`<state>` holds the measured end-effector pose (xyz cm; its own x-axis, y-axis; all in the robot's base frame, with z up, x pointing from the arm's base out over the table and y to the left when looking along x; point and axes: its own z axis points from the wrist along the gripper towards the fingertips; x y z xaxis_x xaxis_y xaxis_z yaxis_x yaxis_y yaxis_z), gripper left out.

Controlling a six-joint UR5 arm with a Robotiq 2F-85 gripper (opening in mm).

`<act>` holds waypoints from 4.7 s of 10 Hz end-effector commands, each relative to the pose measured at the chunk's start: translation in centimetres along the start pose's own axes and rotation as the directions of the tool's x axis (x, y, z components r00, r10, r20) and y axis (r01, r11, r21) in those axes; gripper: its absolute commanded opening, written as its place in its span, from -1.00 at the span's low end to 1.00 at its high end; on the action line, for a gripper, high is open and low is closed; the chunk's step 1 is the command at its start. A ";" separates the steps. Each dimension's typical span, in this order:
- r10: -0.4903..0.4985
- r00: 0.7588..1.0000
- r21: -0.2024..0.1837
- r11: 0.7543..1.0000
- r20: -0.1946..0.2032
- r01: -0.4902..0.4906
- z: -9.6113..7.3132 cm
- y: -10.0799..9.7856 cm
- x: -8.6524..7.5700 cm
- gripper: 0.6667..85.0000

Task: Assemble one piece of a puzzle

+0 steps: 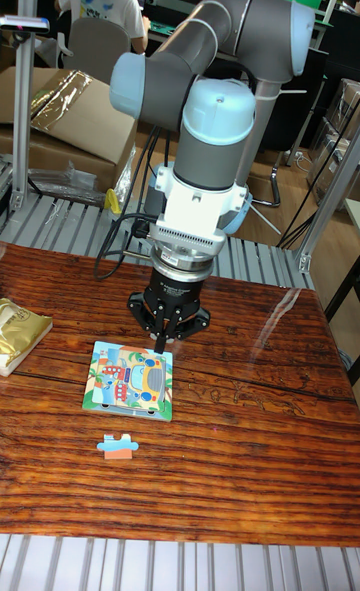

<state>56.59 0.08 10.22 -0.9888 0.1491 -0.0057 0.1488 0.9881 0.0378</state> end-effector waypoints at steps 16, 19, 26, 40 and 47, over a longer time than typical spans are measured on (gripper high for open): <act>0.053 0.998 -0.057 0.997 0.044 -0.051 0.0 1.2 -1.2 -0.98; 0.035 0.997 -0.052 0.998 0.075 -0.032 0.0 1.1 -2.0 -0.98; -0.069 0.993 0.052 0.997 0.098 0.064 2.6 -1.5 -5.7 -0.98; -0.101 0.987 0.061 0.994 0.127 0.094 6.6 -1.3 -9.8 -0.98; -0.104 0.986 0.061 0.993 0.130 0.097 6.7 -1.3 -9.9 -0.98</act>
<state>66.13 -2.52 3.51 -0.9898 0.0407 -0.1366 0.0458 0.9983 -0.0347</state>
